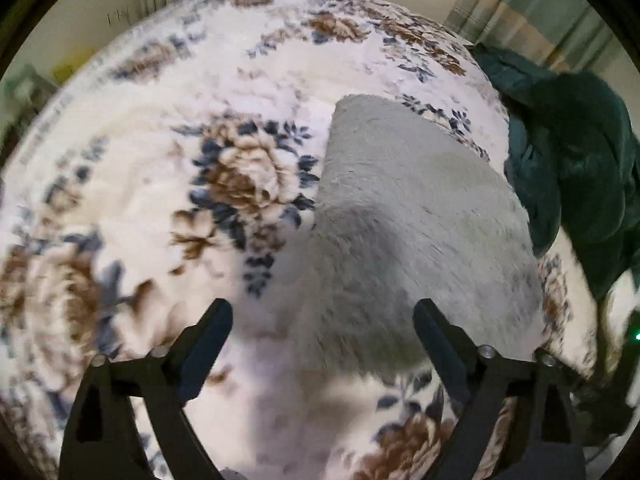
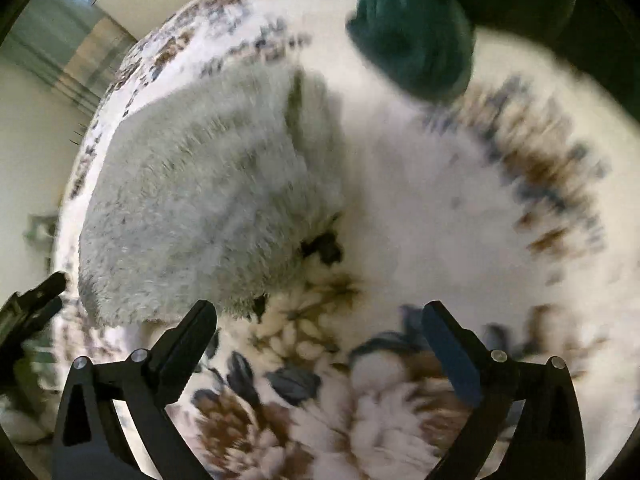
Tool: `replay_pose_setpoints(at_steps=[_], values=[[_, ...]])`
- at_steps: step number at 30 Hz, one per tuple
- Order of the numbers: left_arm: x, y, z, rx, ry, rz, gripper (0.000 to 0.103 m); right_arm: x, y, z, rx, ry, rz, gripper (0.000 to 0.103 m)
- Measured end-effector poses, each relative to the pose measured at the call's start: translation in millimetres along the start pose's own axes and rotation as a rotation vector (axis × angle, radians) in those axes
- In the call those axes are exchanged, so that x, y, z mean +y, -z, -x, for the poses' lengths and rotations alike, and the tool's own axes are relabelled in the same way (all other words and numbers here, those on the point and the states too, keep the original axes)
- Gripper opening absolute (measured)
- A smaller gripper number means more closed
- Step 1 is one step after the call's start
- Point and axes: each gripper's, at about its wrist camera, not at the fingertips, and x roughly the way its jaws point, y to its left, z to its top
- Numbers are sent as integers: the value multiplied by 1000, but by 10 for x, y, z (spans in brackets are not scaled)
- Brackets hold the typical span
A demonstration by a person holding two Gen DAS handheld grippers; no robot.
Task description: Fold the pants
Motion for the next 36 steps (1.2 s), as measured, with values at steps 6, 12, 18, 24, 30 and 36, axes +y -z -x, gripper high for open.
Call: replay_pose_setpoints(at_steps=[6, 12, 18, 24, 30, 36], values=[[-373, 249, 721, -49, -101, -64, 99, 338, 147, 1131, -172, 161, 122, 103], [-681, 440, 1643, -146, -130, -80, 102, 466, 471, 2474, -288, 181, 193, 103], [-960, 715, 2660, -244, -145, -104, 102, 488, 829, 3713, -381, 153, 218, 103], [-1196, 1103, 3552, -326, -163, -112, 102, 429, 1247, 4767, -443, 109, 252, 103], [-1325, 1462, 4313, -389, -170, -116, 102, 423, 1708, 5659, -505, 91, 298, 103], [-1329, 1700, 4829, -444, -159, -116, 102, 442, 2131, 6378, -546, 78, 312, 103]])
